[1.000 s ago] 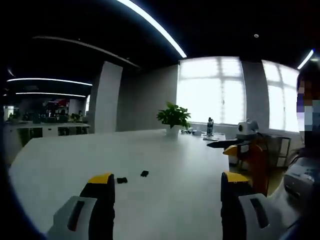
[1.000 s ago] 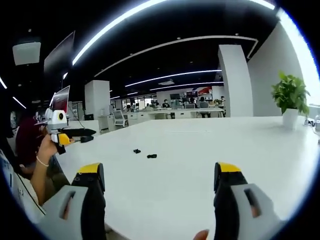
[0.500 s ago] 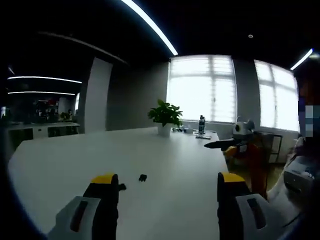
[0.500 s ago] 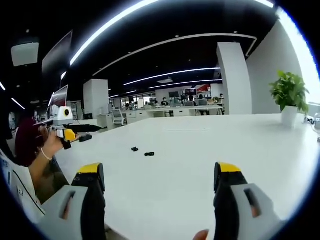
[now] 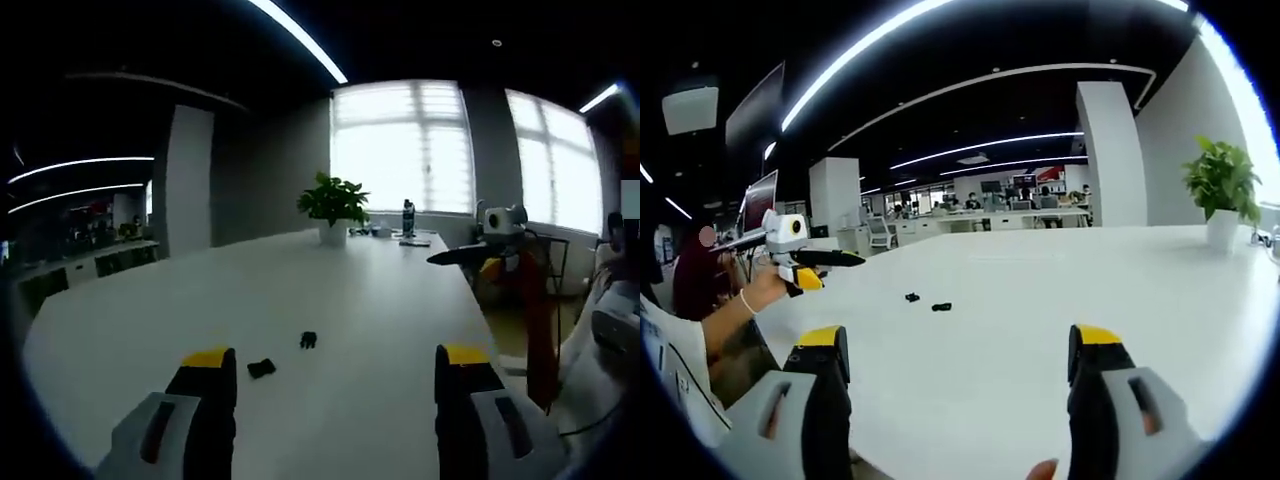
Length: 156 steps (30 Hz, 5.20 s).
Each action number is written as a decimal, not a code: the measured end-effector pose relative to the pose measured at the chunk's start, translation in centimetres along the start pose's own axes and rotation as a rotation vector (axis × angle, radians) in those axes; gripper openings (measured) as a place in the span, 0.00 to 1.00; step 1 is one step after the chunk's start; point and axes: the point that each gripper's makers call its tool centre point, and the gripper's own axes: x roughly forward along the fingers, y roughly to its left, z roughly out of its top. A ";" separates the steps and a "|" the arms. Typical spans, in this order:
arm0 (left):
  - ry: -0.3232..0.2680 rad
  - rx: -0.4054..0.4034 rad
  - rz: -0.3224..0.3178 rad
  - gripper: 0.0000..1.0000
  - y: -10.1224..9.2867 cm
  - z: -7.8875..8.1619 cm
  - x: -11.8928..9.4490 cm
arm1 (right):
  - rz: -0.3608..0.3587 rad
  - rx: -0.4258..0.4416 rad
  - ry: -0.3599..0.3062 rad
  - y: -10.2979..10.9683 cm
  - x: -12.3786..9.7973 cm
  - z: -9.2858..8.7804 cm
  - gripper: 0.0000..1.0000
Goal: Snap the two parts of the plastic buckle together until the buckle closes and remains connected.
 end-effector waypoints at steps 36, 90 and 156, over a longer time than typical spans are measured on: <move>0.034 -0.010 0.050 0.80 4.7 -0.7 2.9 | 0.005 0.002 0.007 -0.1 0.1 -0.2 0.91; 0.119 0.058 -0.071 0.70 8.5 -2.2 6.7 | 0.004 0.015 0.015 -0.6 0.1 -0.6 0.91; 0.185 0.120 -0.110 0.66 8.1 -4.0 8.1 | 0.388 -0.177 -0.105 1.4 12.4 5.0 0.97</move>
